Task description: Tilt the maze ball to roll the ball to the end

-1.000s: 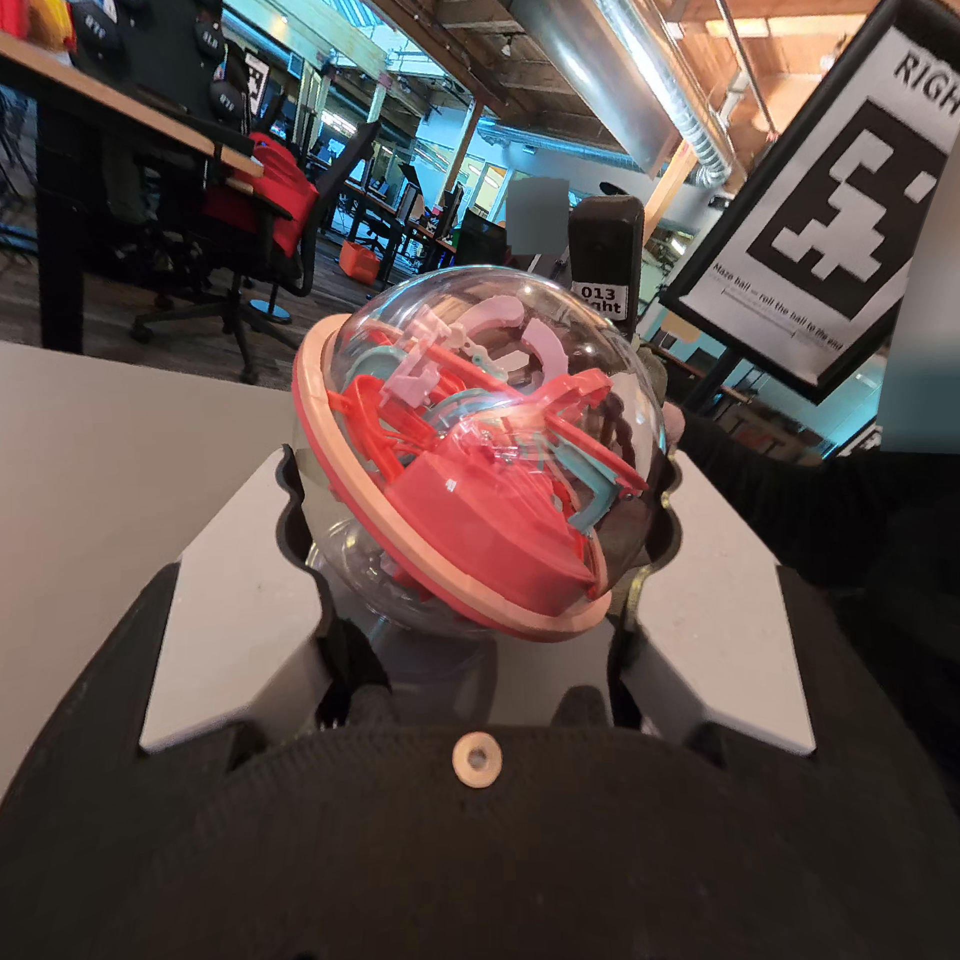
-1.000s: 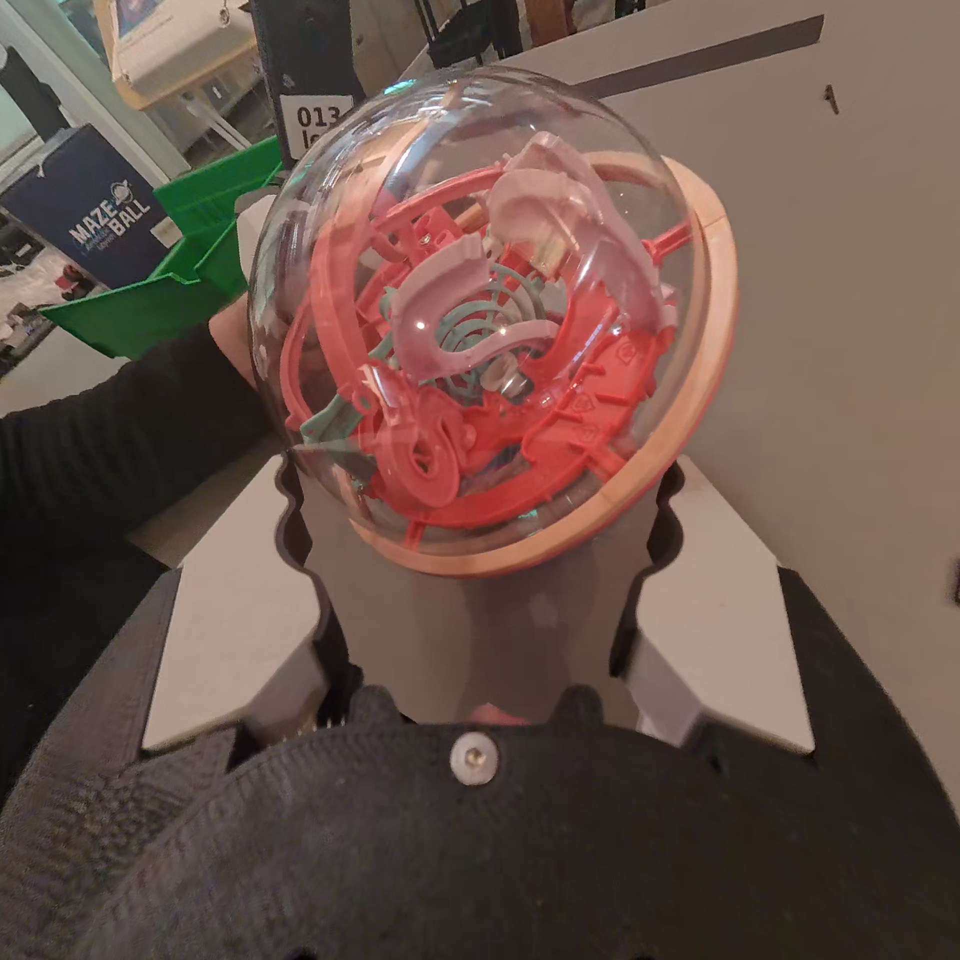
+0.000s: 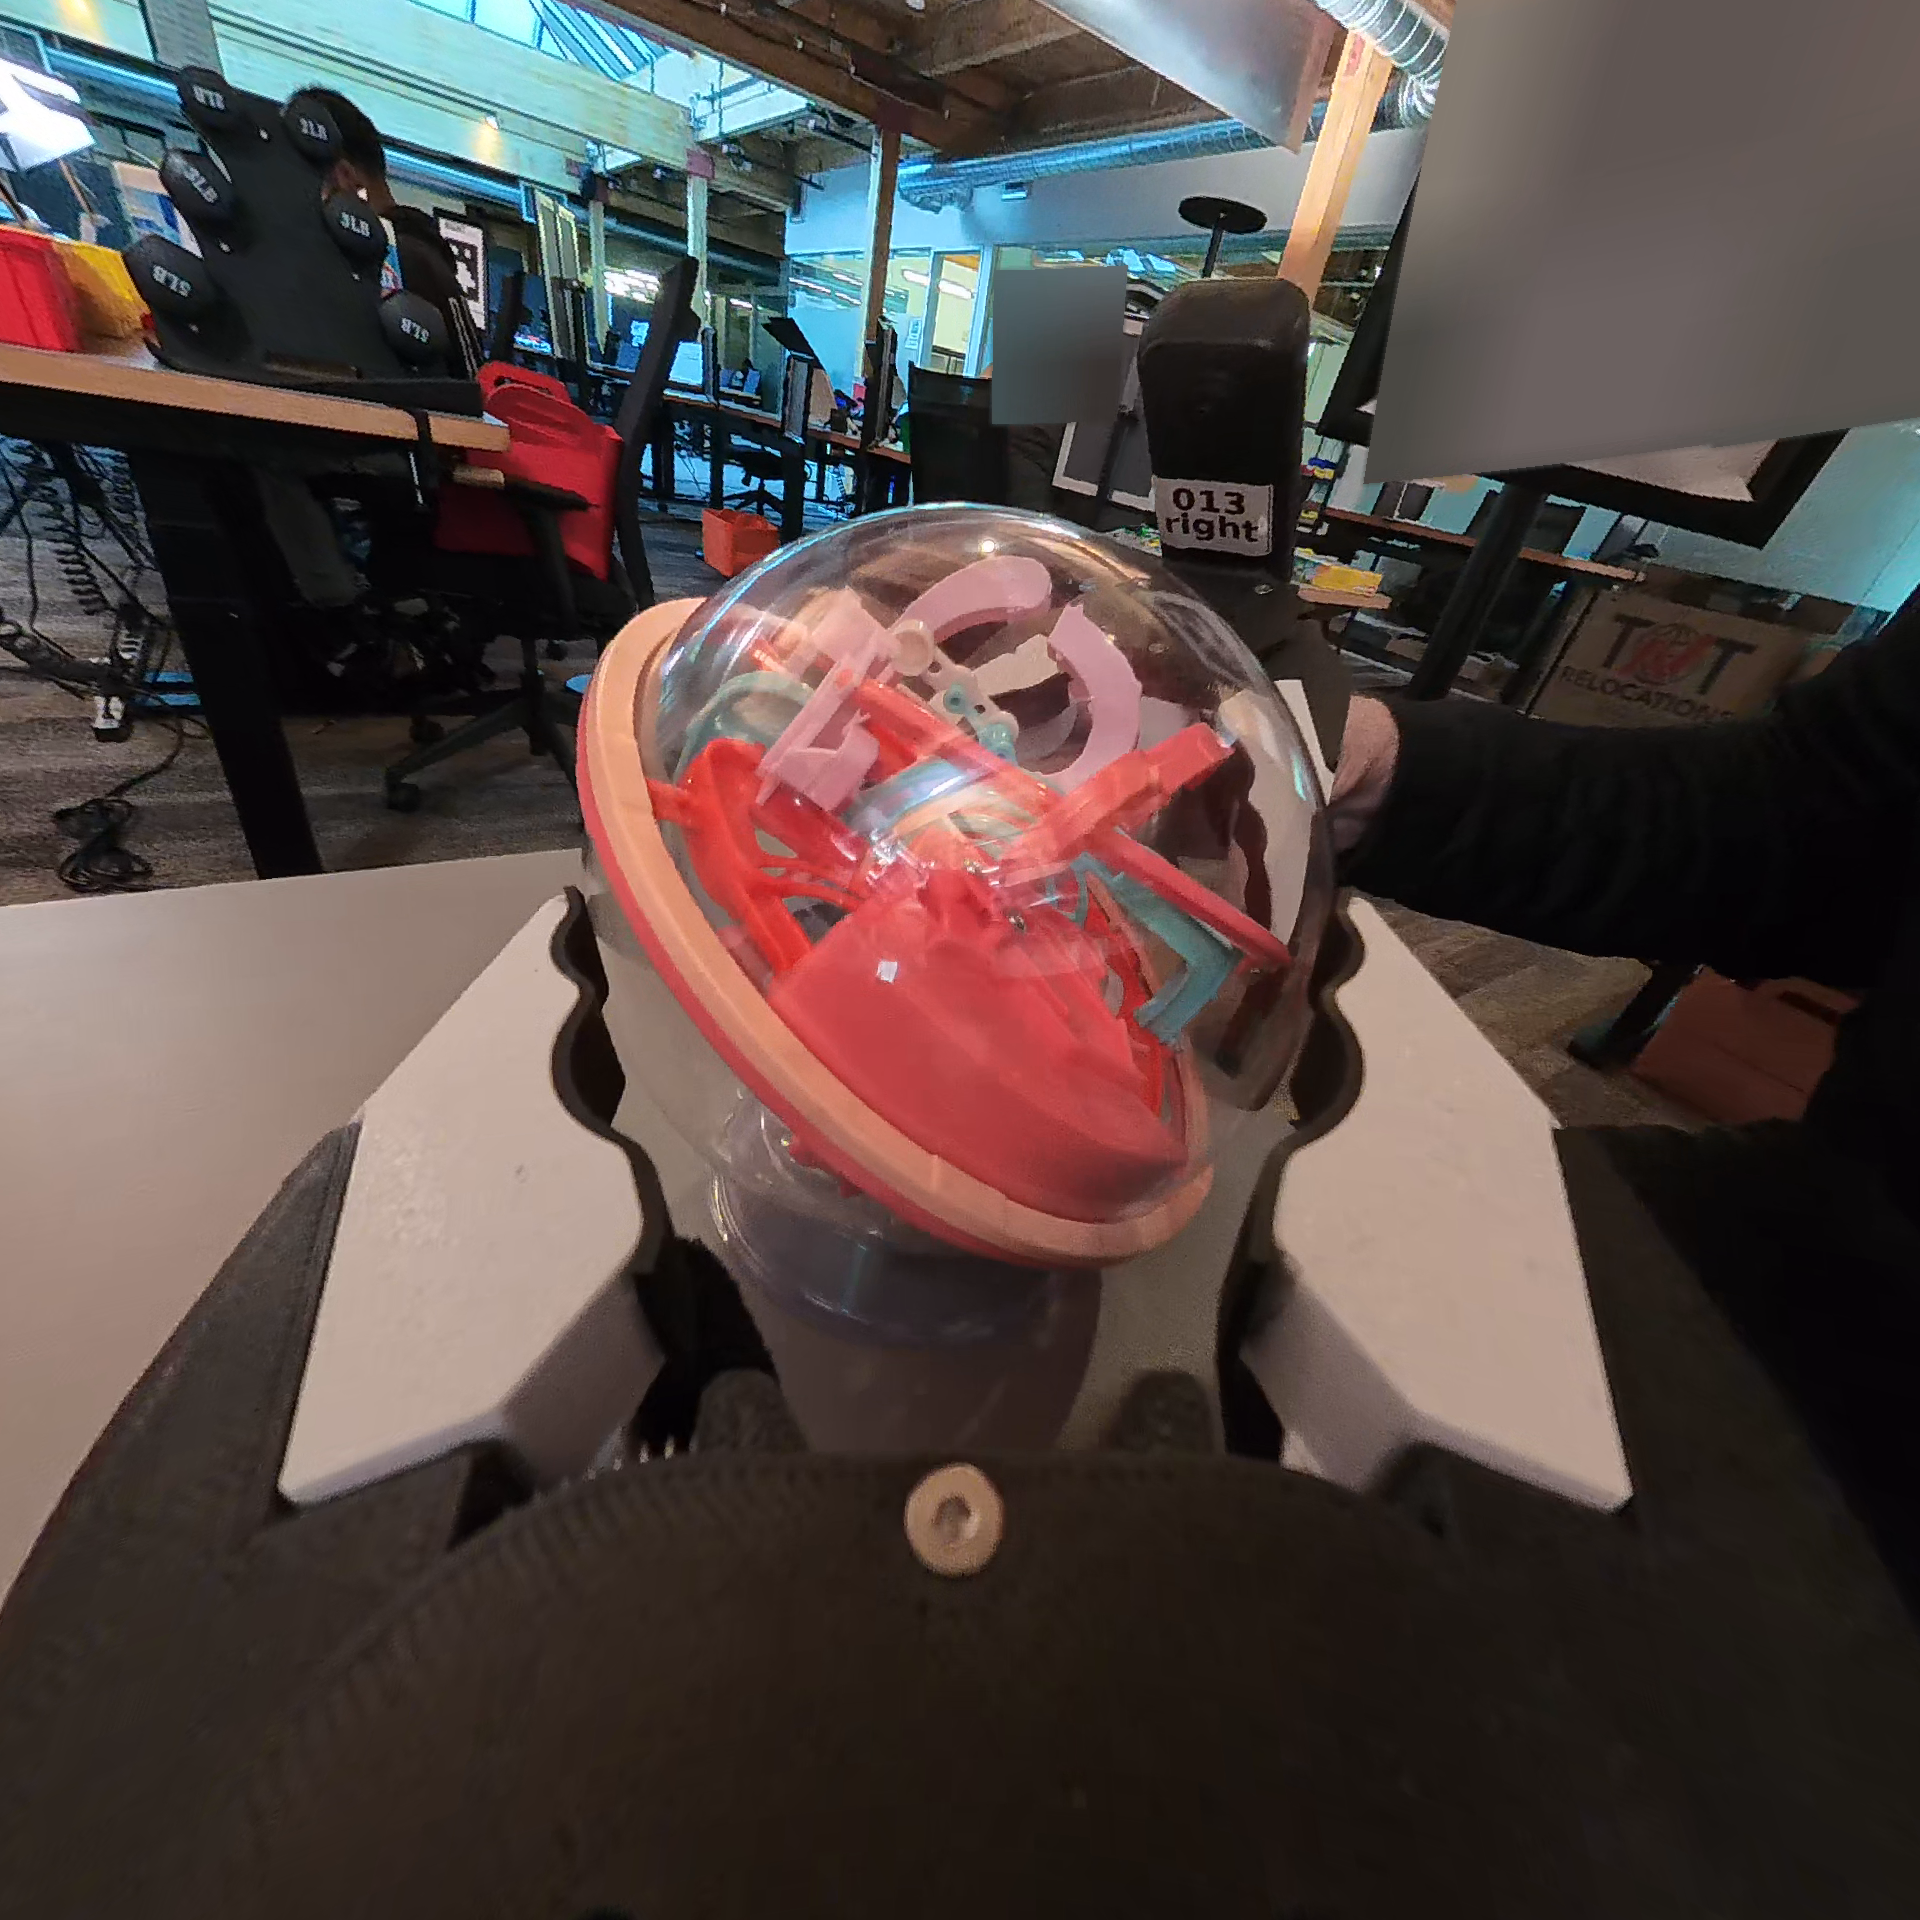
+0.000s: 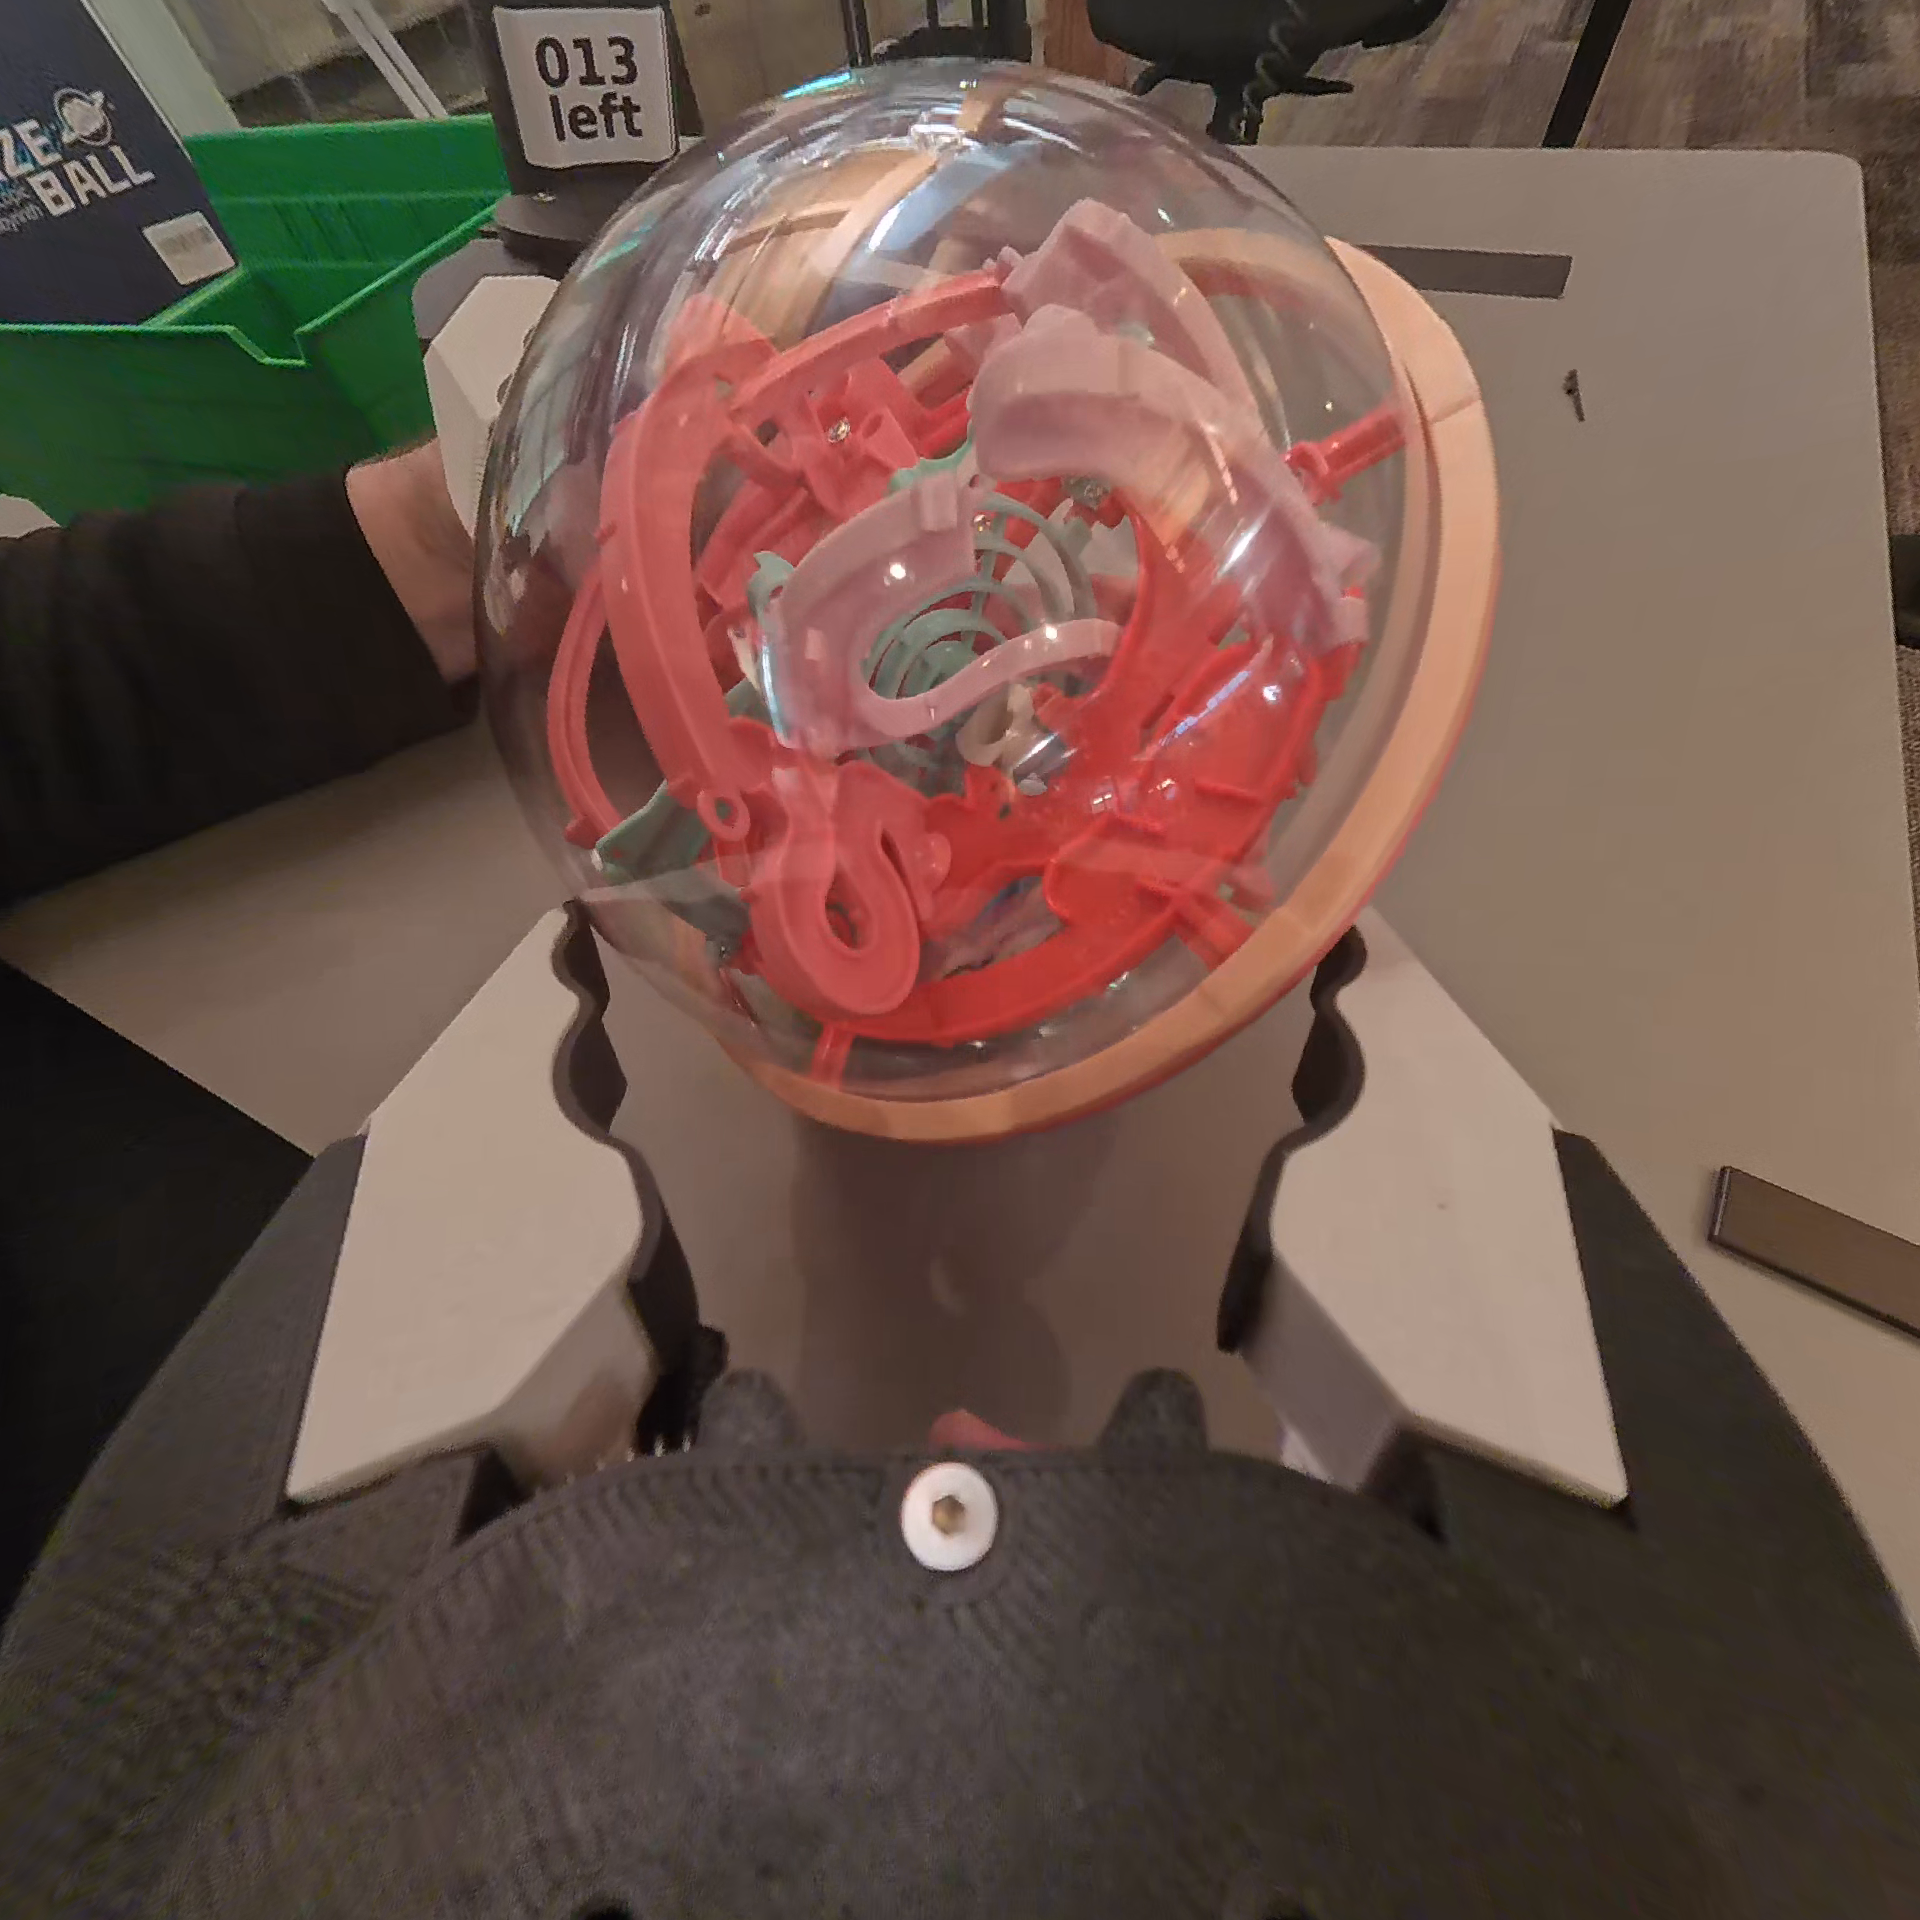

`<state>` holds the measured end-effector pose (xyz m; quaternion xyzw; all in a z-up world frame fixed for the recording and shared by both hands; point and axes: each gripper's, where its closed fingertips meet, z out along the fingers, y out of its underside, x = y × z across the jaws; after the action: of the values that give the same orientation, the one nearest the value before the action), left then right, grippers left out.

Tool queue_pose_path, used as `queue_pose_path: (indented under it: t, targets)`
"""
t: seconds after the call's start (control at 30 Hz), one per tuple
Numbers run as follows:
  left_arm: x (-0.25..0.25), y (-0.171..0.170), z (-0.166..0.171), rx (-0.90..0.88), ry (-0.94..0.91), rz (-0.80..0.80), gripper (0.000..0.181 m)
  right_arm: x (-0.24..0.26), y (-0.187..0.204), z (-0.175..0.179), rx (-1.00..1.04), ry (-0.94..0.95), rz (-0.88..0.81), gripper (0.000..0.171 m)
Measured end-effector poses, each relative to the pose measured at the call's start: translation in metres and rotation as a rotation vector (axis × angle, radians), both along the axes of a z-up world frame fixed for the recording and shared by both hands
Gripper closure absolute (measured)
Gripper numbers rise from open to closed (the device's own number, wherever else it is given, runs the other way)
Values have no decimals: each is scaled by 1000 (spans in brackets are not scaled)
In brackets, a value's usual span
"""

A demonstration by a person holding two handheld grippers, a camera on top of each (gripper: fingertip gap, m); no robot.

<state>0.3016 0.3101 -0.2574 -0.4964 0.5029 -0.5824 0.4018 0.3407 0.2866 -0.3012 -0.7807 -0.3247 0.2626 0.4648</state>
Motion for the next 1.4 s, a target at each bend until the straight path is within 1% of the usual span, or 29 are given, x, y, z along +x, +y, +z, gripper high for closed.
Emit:
queue_pose_path:
  t: [0.23,0.3,0.57,0.63,0.7,0.77,0.87,1.17,1.4]
  targets:
    - [0,0,1,14,-20,1,50,0,0,-2,3,-35,-1,39]
    - [0,-1,1,47,-26,4,51,1,0,-3,10,-62,-2,39]
    - [0,-1,3,76,-44,11,51,1,0,-7,-5,-69,0,40]
    - [0,-1,3,74,-45,11,51,0,0,-9,-32,-52,1,39]
    - [1,-1,4,76,-46,14,51,-3,-1,-12,-77,-30,8,34]
    - [2,0,4,74,-46,17,51,-4,0,-7,-102,24,6,31]
    - [2,0,3,69,-42,18,51,-2,3,2,-103,71,4,32]
    - [3,0,3,110,-46,26,51,-1,3,0,-91,2,32,33]
    - [4,-2,3,148,-48,31,51,0,4,-2,-70,-12,36,33]
